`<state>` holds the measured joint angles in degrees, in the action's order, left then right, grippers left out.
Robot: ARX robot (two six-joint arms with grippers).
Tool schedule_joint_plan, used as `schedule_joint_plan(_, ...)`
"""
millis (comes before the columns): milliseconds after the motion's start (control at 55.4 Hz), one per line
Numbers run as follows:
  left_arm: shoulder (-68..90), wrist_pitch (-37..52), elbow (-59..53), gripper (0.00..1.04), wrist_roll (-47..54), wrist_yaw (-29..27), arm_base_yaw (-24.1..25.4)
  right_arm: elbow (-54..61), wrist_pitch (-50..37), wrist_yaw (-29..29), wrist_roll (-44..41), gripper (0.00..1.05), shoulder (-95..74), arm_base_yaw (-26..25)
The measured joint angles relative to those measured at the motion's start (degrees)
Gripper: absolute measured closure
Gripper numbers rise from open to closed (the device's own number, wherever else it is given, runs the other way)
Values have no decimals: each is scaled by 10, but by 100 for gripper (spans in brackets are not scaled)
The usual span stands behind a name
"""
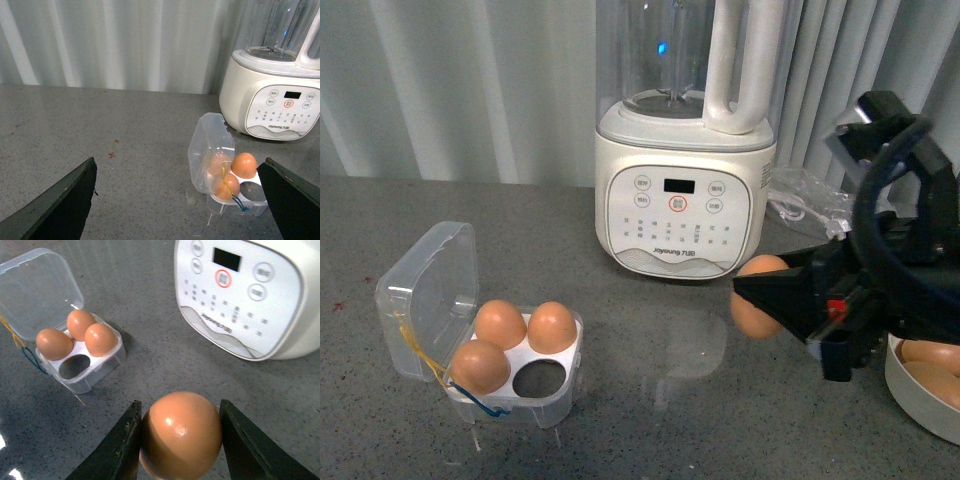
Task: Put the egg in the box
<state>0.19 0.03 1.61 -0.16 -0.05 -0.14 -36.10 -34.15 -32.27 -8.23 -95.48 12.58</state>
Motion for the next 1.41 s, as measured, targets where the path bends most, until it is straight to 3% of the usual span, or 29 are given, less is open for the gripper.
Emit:
schedule_joint_plan(631,0,0,0,7,0,0,0,-100,-41,42,50,66,-129,157)
schedule_joint_plan(1245,0,0,0,7,0,0,0,-178,-52,85,116,66,-239,207)
schedule_joint_plan(1407,0,0,0,7,0,0,0,-170,-70,86,123,42,-234,208)
